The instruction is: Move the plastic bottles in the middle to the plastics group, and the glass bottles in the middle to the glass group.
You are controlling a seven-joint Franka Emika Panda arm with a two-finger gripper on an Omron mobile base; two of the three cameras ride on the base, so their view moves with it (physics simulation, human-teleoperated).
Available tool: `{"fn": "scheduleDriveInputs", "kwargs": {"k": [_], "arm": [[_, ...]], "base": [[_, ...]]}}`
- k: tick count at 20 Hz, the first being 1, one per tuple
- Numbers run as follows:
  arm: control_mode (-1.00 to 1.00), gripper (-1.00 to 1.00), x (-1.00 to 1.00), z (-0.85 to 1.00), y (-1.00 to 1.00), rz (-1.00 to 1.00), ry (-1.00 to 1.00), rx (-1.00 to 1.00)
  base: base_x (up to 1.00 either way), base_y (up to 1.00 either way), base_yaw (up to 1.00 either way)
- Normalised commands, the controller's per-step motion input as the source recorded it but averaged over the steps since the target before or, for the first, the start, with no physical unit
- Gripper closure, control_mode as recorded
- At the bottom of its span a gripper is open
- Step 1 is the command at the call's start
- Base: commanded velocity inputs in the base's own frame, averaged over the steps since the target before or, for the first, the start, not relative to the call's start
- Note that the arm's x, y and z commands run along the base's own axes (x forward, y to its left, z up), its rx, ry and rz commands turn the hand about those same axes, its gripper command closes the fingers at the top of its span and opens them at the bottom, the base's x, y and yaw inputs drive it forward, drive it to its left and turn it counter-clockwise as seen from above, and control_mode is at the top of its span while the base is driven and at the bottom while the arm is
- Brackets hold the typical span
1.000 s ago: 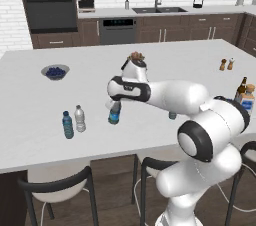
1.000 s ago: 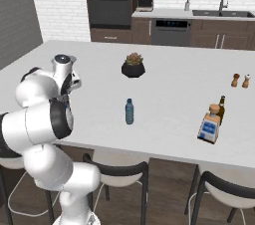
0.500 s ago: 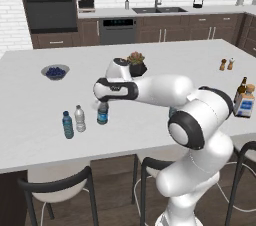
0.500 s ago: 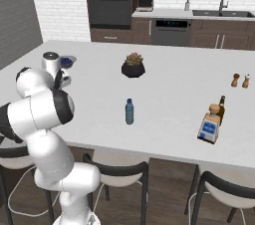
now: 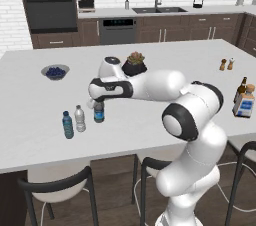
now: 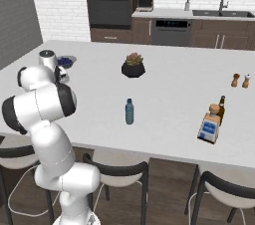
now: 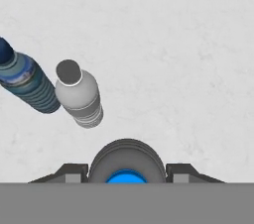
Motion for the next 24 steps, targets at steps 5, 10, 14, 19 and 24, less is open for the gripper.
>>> {"fn": "scheduleDriveInputs", "kwargs": {"k": [5,10,14,19,24], "arm": [[-1.0,1.0,0.05,-0.15,0.02,0.0,0.04,0.0],[-1.0,1.0,0.02,-0.01,0.16,0.0,0.05,-0.01],[-1.0,1.0,0.09,0.0,0.14,0.0,0.0,-0.02],[-1.0,1.0,0.08,-0.08,0.06,0.0,0.0,-0.02],[-1.0,1.0,0.04,-0.3,0.02,0.0,0.0,0.0]], "base": [[0.0,0.0,0.0],[0.0,0.0,0.0],[0.0,0.0,0.0],[0.0,0.0,0.0],[0.0,0.0,0.0]]}}
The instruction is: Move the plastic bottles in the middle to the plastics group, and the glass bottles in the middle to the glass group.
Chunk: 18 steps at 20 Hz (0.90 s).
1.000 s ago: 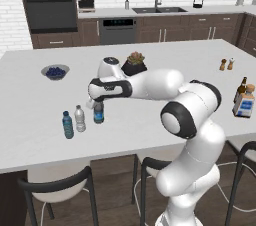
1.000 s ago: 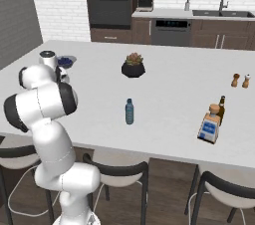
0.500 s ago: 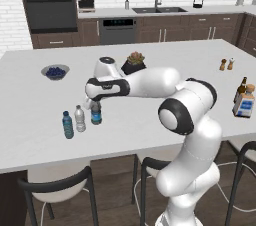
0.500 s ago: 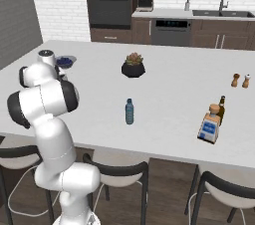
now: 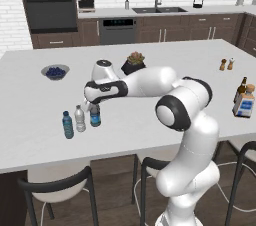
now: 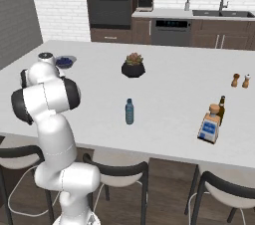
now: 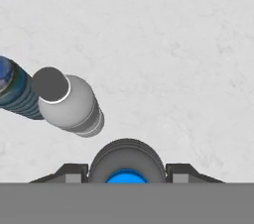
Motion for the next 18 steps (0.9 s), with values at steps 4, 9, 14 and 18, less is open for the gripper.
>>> {"fn": "scheduleDriveInputs", "kwargs": {"k": [4,9,14,18], "arm": [[-1.0,1.0,0.0,-0.14,0.0,0.0,0.0,-0.01],[-1.0,1.0,0.0,-0.16,0.0,0.0,0.0,-0.01],[-1.0,1.0,0.15,0.01,0.02,0.0,0.0,-0.04],[-1.0,1.0,0.45,0.01,0.08,0.0,0.0,-0.04]], "base": [[0.0,0.0,0.0],[0.0,0.0,0.0],[0.0,0.0,0.0],[0.0,0.0,0.0]]}}
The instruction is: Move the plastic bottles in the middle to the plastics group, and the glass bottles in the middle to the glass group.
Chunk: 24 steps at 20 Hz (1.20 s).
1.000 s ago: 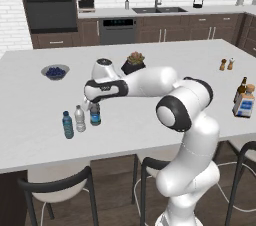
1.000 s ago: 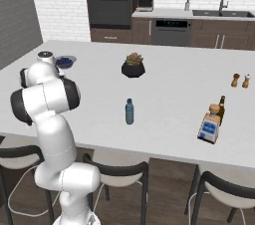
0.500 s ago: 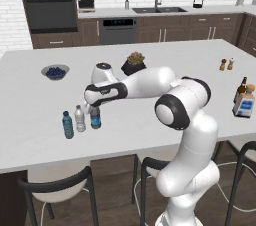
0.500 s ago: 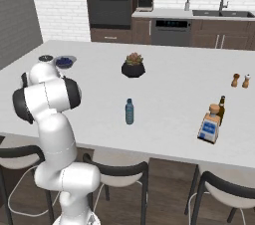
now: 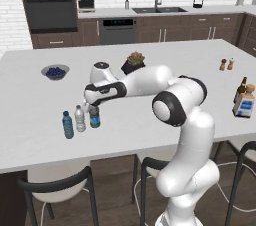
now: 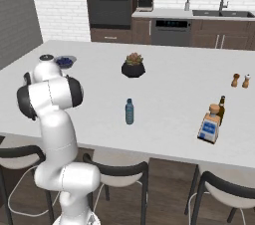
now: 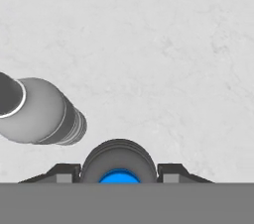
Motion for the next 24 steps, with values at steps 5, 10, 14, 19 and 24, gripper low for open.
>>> {"fn": "scheduleDriveInputs", "kwargs": {"k": [5,10,14,19,24], "arm": [[-1.0,1.0,0.32,0.0,0.1,0.0,0.0,-0.02],[-1.0,1.0,0.0,-0.03,0.2,0.0,0.0,0.0],[-1.0,1.0,0.0,-0.33,0.06,0.0,0.0,0.0],[-1.0,1.0,0.0,-0.16,0.0,0.0,-0.01,0.0],[-1.0,1.0,0.0,-0.03,0.0,0.0,0.0,0.0]], "base": [[0.0,0.0,0.0],[0.0,0.0,0.0],[0.0,0.0,0.0],[0.0,0.0,0.0],[0.0,0.0,0.0]]}}
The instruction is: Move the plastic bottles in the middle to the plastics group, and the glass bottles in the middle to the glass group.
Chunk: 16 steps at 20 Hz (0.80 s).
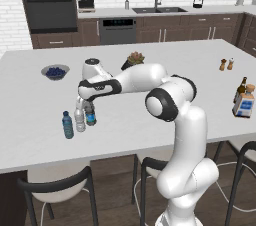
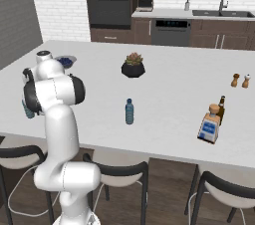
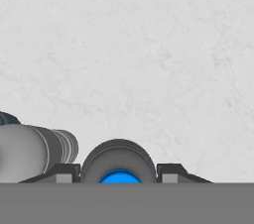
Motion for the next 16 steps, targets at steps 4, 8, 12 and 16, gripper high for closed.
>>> {"fn": "scheduleDriveInputs", "kwargs": {"k": [4,8,12,16], "arm": [[-1.0,-1.0,0.0,0.0,0.0,0.0,0.0,0.0],[-1.0,-1.0,-0.01,0.0,0.0,0.0,0.0,0.0],[-1.0,-1.0,-0.01,0.01,0.0,0.0,0.0,0.0],[-1.0,-1.0,-0.11,0.16,0.0,0.0,0.0,0.0]], "base": [[0.0,0.0,0.0],[0.0,0.0,0.0],[0.0,0.0,0.0],[0.0,0.0,0.0]]}}
